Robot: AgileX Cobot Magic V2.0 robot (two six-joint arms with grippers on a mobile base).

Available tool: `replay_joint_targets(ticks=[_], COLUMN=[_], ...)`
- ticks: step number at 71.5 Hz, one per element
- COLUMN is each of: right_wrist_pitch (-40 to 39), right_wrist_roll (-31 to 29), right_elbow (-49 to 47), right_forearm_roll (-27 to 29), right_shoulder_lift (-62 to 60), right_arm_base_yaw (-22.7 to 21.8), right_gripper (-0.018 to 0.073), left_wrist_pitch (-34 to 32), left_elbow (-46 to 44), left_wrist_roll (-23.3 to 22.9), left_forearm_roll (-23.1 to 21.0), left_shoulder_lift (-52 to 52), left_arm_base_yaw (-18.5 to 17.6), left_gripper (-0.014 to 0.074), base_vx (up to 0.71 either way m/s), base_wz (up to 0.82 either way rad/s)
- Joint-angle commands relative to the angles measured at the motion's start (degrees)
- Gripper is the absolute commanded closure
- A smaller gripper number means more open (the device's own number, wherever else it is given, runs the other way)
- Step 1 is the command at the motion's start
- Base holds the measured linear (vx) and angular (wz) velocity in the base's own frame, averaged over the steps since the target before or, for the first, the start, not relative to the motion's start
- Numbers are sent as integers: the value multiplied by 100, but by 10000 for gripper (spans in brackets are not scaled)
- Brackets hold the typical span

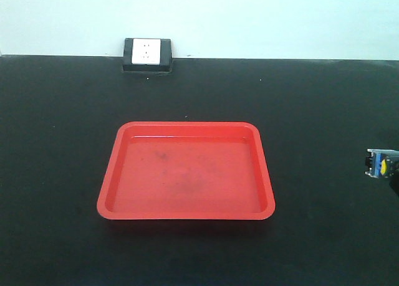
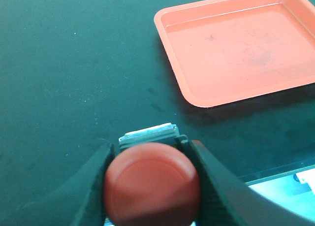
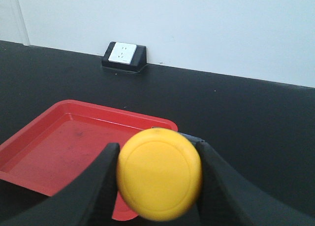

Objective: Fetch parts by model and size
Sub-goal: 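Approach and stop in front of the red tray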

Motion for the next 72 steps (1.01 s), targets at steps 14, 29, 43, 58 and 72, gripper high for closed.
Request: replay_joint_targets(ticks=[14, 29, 43, 58, 72], right_wrist_pitch=[-464, -464, -464, -464, -464], right_wrist_roll=[-33, -33, -33, -33, -33], right_elbow=[-168, -168, -168, -168, -168], right_forearm_roll=[-3, -3, -3, -3, -3], right_shoulder_lift=[82, 82, 82, 82, 82], right_arm_base_yaw=[-19, -19, -19, -19, -19], right_gripper=[569, 569, 569, 569, 569], left_wrist_pitch=[-365, -365, -365, -351, -567], left_elbow=[-124, -124, -124, -124, -443], left_wrist_roll=[-6, -6, -6, -68, -581], left_forearm_roll=[-45, -45, -45, -62, -13], left_shoulder_lift=[31, 31, 31, 31, 323], left_arm_base_yaw=[-29, -29, -29, -29, -29], left_gripper=[602, 602, 602, 602, 602], base_vx=[0, 0, 0, 0, 0], base_wz=[0, 0, 0, 0, 0])
